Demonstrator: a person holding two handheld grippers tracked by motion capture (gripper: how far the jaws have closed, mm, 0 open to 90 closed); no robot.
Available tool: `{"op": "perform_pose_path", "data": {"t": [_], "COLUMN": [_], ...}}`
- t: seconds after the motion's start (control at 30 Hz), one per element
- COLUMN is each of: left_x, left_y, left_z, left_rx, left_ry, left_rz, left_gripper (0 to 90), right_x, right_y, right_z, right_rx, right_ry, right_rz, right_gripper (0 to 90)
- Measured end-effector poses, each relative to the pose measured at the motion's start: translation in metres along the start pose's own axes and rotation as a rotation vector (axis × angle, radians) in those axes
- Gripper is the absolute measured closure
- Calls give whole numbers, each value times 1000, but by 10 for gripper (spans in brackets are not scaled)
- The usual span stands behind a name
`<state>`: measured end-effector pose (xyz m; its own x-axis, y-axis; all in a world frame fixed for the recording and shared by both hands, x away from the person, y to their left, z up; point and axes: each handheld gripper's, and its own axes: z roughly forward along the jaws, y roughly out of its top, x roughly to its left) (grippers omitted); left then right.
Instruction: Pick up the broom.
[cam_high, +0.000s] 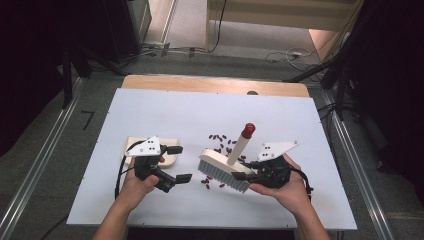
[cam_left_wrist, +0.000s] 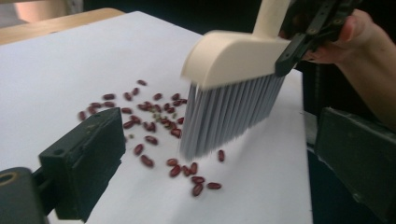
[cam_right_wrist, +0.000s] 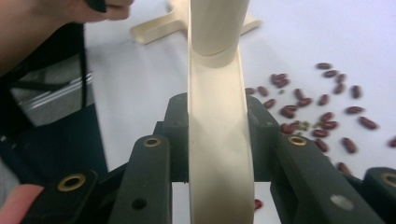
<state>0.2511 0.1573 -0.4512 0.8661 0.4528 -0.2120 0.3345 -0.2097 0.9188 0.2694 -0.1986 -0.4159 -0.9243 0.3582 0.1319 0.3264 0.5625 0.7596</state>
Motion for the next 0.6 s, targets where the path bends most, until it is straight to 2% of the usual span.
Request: {"op": "perform_pose_path", "data": {"t": [0.03, 0.13, 0.33, 0.43, 0.6], "left_x": [1, 2, 8, 13, 18], "left_y": [-2, -8, -22, -27, -34], "left_z": [-2, -11, -29, -38, -48], "left_rx": [-7, -10, -62, -77, -70], "left_ry": [9, 71, 129, 164, 214], "left_rz": [-4, -8, -47, -52, -41], "left_gripper": [0, 0, 0, 0, 0], "right_x": [-2, -8, -24, -32, -42], "right_y": [-1, -4, -14, -19, -26], "right_z": [-2, -8, -18, -23, -36], "right_rx": [-3, -26, -58, -72, -107], "right_ry": [-12, -47, -123, -168, -237], "right_rz": [12, 48, 105, 135, 194], "right_gripper": [660, 660, 660, 660, 660]}}
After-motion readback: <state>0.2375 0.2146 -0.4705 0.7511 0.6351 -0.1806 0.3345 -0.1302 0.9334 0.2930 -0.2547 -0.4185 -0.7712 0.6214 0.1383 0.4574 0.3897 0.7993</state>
